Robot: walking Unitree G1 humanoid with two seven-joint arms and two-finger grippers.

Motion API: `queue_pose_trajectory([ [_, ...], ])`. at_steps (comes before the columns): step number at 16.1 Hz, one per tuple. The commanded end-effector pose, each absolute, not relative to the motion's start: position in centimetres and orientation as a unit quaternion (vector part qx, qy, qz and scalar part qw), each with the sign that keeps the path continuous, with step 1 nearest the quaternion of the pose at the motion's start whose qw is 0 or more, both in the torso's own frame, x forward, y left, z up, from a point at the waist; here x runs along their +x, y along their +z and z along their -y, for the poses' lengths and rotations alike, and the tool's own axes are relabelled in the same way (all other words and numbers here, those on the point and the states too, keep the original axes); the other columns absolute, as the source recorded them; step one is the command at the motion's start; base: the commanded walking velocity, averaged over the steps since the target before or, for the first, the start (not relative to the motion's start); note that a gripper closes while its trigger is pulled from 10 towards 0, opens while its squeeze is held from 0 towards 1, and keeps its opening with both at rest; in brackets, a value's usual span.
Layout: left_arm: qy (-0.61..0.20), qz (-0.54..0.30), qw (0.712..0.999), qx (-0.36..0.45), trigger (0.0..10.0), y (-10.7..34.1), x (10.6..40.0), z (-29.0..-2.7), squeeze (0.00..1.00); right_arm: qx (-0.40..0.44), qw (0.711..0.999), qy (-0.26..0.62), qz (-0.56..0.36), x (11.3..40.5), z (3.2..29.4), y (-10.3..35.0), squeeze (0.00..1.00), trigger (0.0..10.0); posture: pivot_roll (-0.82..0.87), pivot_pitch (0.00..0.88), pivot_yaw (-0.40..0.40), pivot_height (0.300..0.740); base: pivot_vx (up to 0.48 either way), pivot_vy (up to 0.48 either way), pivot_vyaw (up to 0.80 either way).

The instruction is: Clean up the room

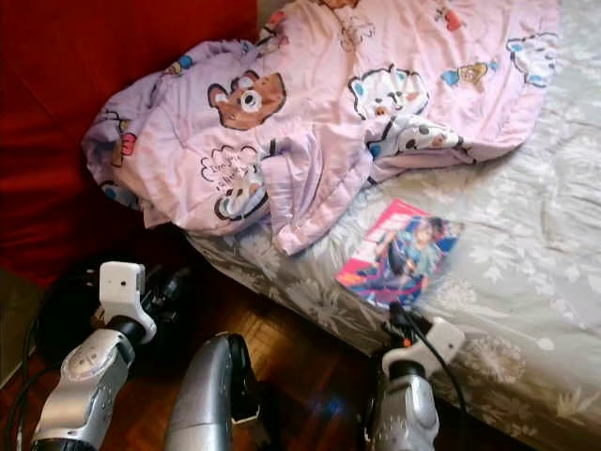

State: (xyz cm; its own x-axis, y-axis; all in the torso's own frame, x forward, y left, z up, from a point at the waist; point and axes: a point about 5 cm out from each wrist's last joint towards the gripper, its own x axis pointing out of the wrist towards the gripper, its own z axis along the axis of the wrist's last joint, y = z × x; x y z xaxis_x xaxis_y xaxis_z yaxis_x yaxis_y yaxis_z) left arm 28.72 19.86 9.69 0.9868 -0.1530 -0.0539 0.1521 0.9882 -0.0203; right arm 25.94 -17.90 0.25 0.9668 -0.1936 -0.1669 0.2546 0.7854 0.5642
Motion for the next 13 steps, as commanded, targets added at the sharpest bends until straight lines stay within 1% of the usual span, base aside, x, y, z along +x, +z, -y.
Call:
queue_pose_trajectory([
  [1, -0.065, -0.04, 0.997, 0.001, 10.0, 9.0, 28.4, -20.4, 0.0, 0.305, 0.937, -0.155, -0.07, 24.3, 18.1, -0.8, 0.0, 0.0, 0.1, 0.217, 0.09, 0.581, 0.0, 0.0, 0.0],
  [3, -0.065, -0.039, 0.997, 0.0, 10.0, 9.0, 28.6, -20.3, 0.0, 0.294, 0.939, -0.167, -0.058, 24.3, 18.6, -0.3, 0.0, 0.0, 0.1, 0.21, 0.088, 0.581, 0.0, 0.0, 0.0],
  [4, -0.064, -0.038, 0.997, 0.0, 10.0, 8.9, 28.8, -20.2, 0.0, 0.274, 0.945, -0.174, -0.04, 24.9, 19.2, 0.8, 0.0, 0.0, 0.09, 0.2, 0.084, 0.581, 0.0, 0.0, 0.0],
  [6, -0.062, -0.034, 0.997, -0.005, 10.0, 8.8, 29.0, -19.9, 0.0, 0.233, 0.96, -0.156, -0.002, 26.2, 19.6, 3.1, 0.0, 0.0, 0.08, 0.187, 0.073, 0.581, 0.0, 0.0, 0.0],
  [9, -0.053, -0.025, 0.998, -0.018, 10.0, 8.8, 29.4, -19.4, 0.0, 0.163, 0.98, -0.111, 0.036, 27.4, 19.1, 6.1, 0.0, 0.0, 0.06, 0.168, 0.049, 0.581, 0.0, 0.0, 0.0],
  [12, -0.044, -0.023, 0.998, -0.025, 10.0, 8.5, 29.8, -19.2, 0.0, 0.127, 0.987, -0.093, 0.024, 27.6, 18.7, 6.7, 0.0, 0.0, 0.03, 0.149, 0.026, 0.581, 0.0, 0.0, 0.0],
  [13, -0.039, -0.02, 0.999, -0.03, 10.0, 8.4, 30.1, -19.0, 0.0, 0.096, 0.992, -0.085, 0.013, 27.7, 18.6, 6.7, 0.0, 10.0, 0.02, 0.142, 0.018, 0.581, 0.0, 0.0, 0.0],
])
